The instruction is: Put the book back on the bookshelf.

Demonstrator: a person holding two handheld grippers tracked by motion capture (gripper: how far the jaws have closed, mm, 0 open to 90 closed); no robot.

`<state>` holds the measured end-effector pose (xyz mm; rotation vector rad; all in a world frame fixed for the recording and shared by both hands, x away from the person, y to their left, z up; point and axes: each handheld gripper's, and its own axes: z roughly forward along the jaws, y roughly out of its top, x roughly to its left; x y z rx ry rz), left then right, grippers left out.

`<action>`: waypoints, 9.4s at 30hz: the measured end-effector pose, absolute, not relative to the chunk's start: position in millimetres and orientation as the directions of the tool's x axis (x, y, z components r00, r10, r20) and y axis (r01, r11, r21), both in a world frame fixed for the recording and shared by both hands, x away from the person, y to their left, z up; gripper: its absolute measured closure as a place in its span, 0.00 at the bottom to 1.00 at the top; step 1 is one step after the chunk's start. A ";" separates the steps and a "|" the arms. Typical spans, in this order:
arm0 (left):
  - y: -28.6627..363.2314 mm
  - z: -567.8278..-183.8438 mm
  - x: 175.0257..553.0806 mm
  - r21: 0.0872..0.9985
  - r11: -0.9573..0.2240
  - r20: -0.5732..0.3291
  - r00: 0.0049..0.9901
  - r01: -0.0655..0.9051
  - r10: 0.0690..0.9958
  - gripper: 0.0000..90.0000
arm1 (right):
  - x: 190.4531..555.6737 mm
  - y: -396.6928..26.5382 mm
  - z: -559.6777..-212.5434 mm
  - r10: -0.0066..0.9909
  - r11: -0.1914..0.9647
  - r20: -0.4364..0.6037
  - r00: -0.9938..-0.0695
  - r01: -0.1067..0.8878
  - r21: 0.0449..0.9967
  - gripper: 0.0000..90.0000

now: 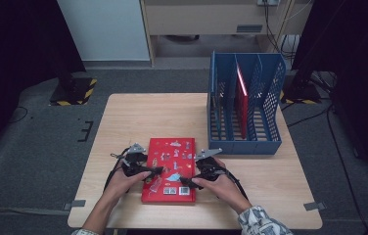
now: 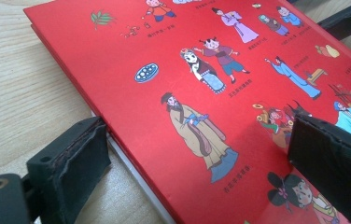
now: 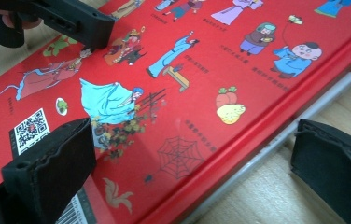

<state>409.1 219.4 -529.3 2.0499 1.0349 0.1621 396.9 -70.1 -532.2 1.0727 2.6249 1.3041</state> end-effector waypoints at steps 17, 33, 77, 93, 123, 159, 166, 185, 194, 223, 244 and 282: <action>217.8 -524.1 407.8 0.717 -0.338 -0.213 0.653 0.610 0.727 0.09 | 399.4 -67.8 -531.8 0.595 0.411 0.255 -0.762 0.561 0.718 0.01; 222.4 -515.6 406.0 0.735 -0.316 -0.221 0.653 0.600 0.725 0.22 | 409.7 -68.5 -531.6 0.604 0.382 0.278 -0.747 0.577 0.722 0.01; 226.1 -491.4 392.1 0.784 -0.317 -0.191 0.693 0.534 0.695 0.38 | 408.5 -60.1 -496.5 0.645 0.419 0.204 -0.737 0.564 0.712 0.10; 235.5 -465.8 386.7 0.814 -0.256 -0.216 0.681 0.522 0.700 0.51 | 416.3 -51.2 -466.0 0.649 0.437 0.149 -0.746 0.526 0.730 0.22; 242.4 -414.1 375.5 0.864 -0.251 -0.175 0.727 0.437 0.664 0.68 | 419.7 -42.9 -429.0 0.622 0.392 0.147 -0.769 0.468 0.792 0.36; 264.7 -429.7 382.2 0.867 -0.186 -0.203 0.668 0.462 0.716 0.44 | 412.3 -35.7 -406.7 0.560 0.359 0.138 -0.817 0.389 0.848 0.51; 276.5 -424.6 379.5 0.871 -0.167 -0.207 0.653 0.462 0.729 0.44 | 411.1 -24.6 -395.3 0.532 0.375 0.123 -0.838 0.363 0.853 0.52; 291.3 -404.7 383.5 0.875 -0.160 -0.196 0.636 0.457 0.746 0.46 | 421.0 -1.3 -378.8 0.533 0.381 0.097 -0.840 0.341 0.859 0.61; 295.2 -389.6 389.1 0.899 -0.156 -0.155 0.631 0.409 0.760 0.47 | 425.0 3.9 -364.1 0.544 0.368 0.063 -0.837 0.306 0.878 0.63; 261.2 -406.9 420.9 0.934 -0.166 -0.086 0.652 0.315 0.753 0.40 | 440.6 -23.2 -367.9 0.618 0.356 0.019 -0.786 0.301 0.885 0.64; 259.5 -415.7 398.3 0.935 -0.158 -0.093 0.648 0.318 0.756 0.39 | 424.9 -26.2 -369.2 0.558 0.405 -0.008 -0.830 0.264 0.876 0.66; 274.1 -437.1 401.5 0.917 -0.096 -0.160 0.577 0.386 0.801 0.36 | 417.1 -3.2 -382.8 0.507 0.426 0.021 -0.862 0.272 0.863 0.66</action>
